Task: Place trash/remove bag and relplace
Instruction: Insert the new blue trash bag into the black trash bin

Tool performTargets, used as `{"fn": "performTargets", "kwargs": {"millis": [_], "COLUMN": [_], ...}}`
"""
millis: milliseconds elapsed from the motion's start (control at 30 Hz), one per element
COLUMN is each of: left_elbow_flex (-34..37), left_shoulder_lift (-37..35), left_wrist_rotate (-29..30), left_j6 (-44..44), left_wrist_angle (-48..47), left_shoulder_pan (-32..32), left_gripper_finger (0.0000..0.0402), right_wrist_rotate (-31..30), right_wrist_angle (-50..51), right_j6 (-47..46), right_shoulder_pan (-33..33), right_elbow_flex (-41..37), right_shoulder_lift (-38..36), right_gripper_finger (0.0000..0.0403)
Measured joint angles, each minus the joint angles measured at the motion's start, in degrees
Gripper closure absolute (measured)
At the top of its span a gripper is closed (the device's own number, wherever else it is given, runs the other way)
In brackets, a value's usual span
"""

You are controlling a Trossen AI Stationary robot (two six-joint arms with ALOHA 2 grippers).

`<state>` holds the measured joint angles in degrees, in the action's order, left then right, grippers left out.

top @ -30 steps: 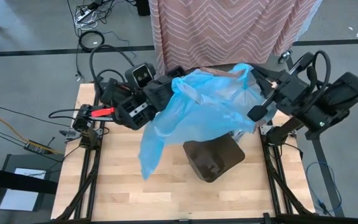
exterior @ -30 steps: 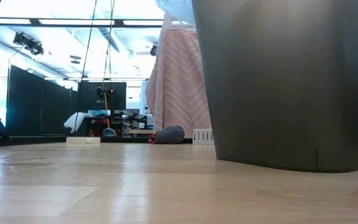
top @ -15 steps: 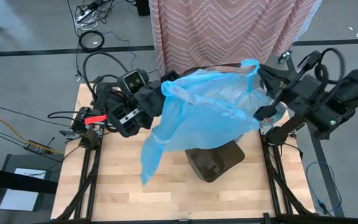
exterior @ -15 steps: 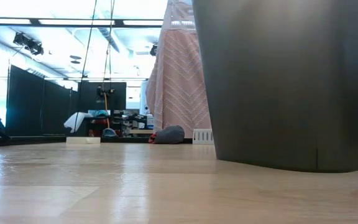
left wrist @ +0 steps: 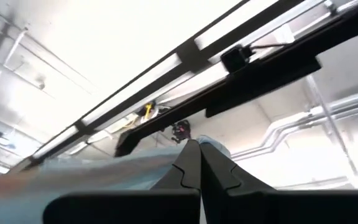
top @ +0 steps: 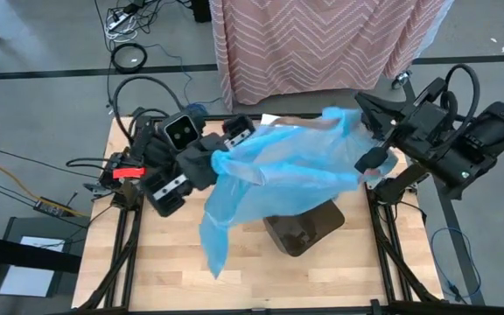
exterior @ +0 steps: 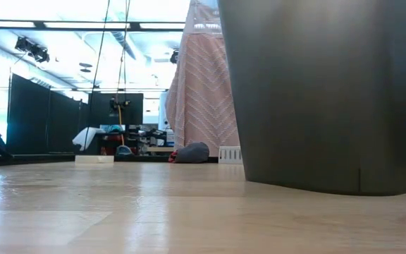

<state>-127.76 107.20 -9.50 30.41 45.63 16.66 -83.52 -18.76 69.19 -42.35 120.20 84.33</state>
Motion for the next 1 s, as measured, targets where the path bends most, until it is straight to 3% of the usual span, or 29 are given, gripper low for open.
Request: {"fn": "performTargets", "kwargs": {"millis": [133,200,333,500,600,767,1000], "left_elbow_flex": [0.14,0.15,0.08,0.04,0.04,0.04,0.04], "left_shoulder_lift": [1.18,1.22,0.42,0.1,0.0,-0.18,0.14], "left_wrist_rotate": [-1.87,-2.45,-3.7,-5.77,-5.92,-6.08,-1.68], "left_j6": [-0.13,0.06,3.55,4.53,4.51,5.52,7.41], "left_wrist_angle": [-0.5,-1.4,-1.06,-1.09,-1.26,-2.35,-3.57], "left_shoulder_pan": [-0.13,-0.04,-0.15,-0.19,-0.4,-2.01,-4.41], "left_gripper_finger": [0.0401,0.0401,0.0401,0.0401,0.0401,0.0401,0.0401], "right_wrist_rotate": [0.15,-2.61,-6.55,-6.52,-6.52,-6.35,-6.48], "right_wrist_angle": [0.11,1.72,12.78,14.42,14.11,4.88,2.62], "right_j6": [-1.28,-4.43,-13.81,-22.28,-25.45,-25.85,-24.43], "right_shoulder_pan": [1.8,3.74,4.12,-2.87,-10.53,-22.02,-24.15], "right_elbow_flex": [-0.8,-1.93,-4.31,-7.08,-8.18,-8.28,-8.31], "right_shoulder_lift": [-0.07,-0.11,-0.12,-0.07,-0.17,-0.45,-0.5], "right_gripper_finger": [0.0403,0.0403,0.0403,0.0403,0.0403,0.0403,0.0403]}}
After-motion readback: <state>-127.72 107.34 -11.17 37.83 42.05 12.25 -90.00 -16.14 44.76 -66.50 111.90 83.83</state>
